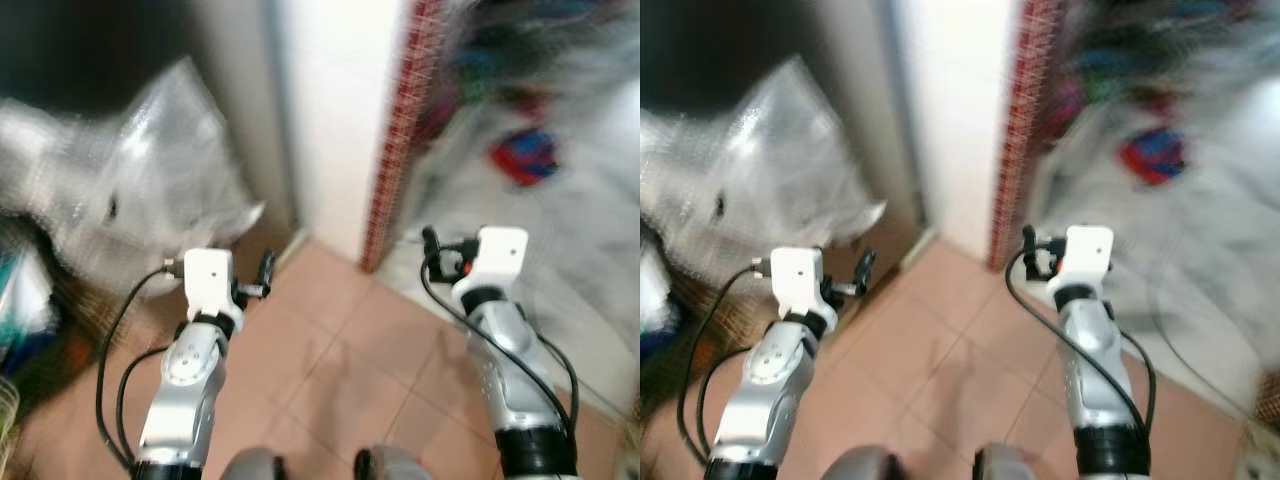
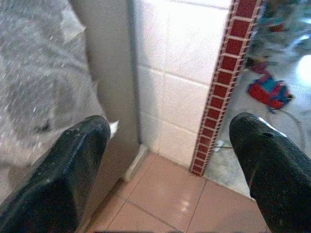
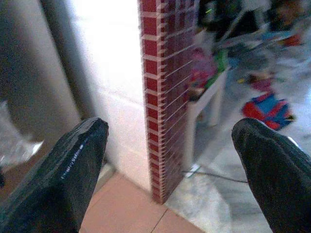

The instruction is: Restocking fridge

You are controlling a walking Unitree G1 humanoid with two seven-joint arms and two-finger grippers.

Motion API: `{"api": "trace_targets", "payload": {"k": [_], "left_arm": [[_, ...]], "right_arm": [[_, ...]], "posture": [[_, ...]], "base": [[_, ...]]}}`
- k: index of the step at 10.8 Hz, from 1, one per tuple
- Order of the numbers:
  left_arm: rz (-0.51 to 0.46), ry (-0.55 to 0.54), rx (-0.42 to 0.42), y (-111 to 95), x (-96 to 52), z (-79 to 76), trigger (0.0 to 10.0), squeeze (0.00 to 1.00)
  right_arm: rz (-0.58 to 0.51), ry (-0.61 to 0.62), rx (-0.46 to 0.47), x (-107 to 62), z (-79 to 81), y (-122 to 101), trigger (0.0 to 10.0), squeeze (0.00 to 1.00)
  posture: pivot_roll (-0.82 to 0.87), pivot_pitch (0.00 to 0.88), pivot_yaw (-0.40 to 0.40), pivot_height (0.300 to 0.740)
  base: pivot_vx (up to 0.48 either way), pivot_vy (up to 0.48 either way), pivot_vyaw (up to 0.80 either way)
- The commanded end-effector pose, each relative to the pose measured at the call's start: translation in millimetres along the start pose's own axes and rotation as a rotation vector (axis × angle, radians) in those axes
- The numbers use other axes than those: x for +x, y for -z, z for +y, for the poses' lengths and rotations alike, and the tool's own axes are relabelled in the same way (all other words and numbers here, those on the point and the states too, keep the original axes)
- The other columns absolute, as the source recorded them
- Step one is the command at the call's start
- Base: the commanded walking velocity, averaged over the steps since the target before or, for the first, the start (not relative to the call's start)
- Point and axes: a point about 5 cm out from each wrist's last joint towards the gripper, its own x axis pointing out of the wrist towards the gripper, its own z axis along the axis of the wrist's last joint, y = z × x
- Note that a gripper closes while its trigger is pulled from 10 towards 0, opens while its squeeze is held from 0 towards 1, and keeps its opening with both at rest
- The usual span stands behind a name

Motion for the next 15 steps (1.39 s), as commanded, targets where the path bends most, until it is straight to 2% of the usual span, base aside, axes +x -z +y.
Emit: {"api": "trace_targets", "payload": {"k": [1,5,11,15], "left_arm": [[0.004,-0.019,0.01,1.1,-2.6,7.9,10.0,0.0],[-0.009,0.01,0.013,0.5,-4.5,5.7,10.0,0.0],[-0.022,0.051,0.011,0.4,-5.8,2.6,10.0,0.0],[-0.032,0.014,-0.002,4.1,-0.8,1.1,10.0,0.0]], "right_arm": [[-0.007,-0.013,0.009,0.5,7.5,-1.7,10.0,0.0],[-0.011,-0.015,0.007,0.4,8.6,-2.0,10.0,0.0],[-0.035,-0.025,-0.016,2.8,10.2,-5.7,10.0,0.0],[-0.051,-0.087,-0.04,13.8,17.9,-9.8,10.0,0.0]], "posture": [[-0.01,0.084,0.068,0.74],[-0.01,0.083,0.068,0.74],[-0.01,0.068,0.062,0.74],[0.02,0.009,0.002,0.74]], "base": [[0.0,0.48,-0.8],[0.0,0.447,-0.8],[0.467,0.0,-0.8],[0.445,0.0,-0.8]]}}
